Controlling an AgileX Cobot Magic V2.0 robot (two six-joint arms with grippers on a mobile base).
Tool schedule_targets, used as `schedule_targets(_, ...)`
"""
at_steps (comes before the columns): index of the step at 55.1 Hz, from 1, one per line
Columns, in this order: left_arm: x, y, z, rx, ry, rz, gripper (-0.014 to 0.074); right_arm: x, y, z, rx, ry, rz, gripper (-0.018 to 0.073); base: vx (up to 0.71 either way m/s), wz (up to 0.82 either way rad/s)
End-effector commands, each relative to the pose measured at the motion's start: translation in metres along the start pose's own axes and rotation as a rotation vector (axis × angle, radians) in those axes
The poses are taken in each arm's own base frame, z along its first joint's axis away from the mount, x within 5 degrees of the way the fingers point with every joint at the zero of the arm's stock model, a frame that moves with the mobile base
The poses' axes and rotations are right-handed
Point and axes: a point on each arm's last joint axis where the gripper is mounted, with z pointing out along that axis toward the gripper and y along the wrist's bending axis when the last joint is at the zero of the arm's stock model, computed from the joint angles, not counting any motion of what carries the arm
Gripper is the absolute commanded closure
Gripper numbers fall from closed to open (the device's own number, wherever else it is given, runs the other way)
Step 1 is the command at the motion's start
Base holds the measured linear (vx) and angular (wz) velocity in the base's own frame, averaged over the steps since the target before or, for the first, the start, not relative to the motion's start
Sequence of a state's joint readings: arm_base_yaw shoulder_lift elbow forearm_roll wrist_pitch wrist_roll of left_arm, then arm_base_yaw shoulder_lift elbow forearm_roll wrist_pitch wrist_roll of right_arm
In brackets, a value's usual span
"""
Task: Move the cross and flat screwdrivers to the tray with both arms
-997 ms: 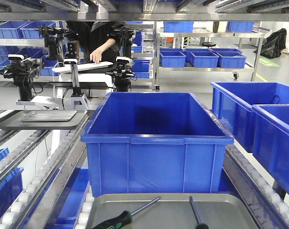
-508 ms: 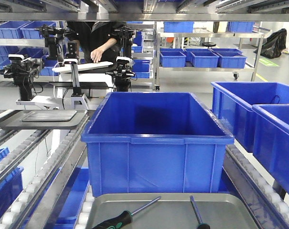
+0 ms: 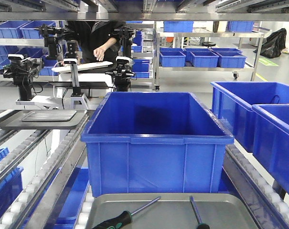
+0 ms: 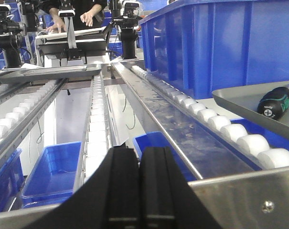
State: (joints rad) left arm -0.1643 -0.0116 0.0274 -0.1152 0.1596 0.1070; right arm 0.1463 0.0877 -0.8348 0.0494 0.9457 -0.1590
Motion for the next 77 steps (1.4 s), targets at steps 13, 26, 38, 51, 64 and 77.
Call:
schedule_targets(13, -0.017, 0.001, -0.003, -0.009, -0.123, -0.009, 0.0594, -0.013, -0.003, 0.001, 0.019, -0.079, -0.006, 0.0567, 0.00, 0.00)
schedule_targets(26, -0.017, 0.001, -0.003, -0.009, -0.123, -0.009, 0.0594, 0.041, 0.003, 0.065, 0.009, -0.094, 0.097, 0.0567, 0.00, 0.00)
schedule_targets(38, -0.017, 0.001, -0.003, -0.009, -0.123, -0.009, 0.0594, 0.134, 0.009, 0.114, 0.047, -0.158, 0.160, 0.0567, 0.00, 0.00)
schedule_targets(51, -0.017, 0.001, -0.003, -0.009, -0.123, -0.009, 0.0594, 0.153, 0.012, 0.108, 0.045, -0.298, 0.177, 0.0567, 0.00, 0.00)
schedule_targets(64, -0.017, 0.001, -0.003, -0.009, -0.125, -0.009, 0.0594, 0.151, 0.012, 0.107, 0.045, -0.316, 0.176, 0.0567, 0.00, 0.00)
schedule_targets(77, -0.017, 0.001, -0.003, -0.009, -0.125, -0.009, 0.0594, 0.151, 0.012, 0.107, 0.045, -0.316, 0.176, 0.0567, 0.00, 0.00)
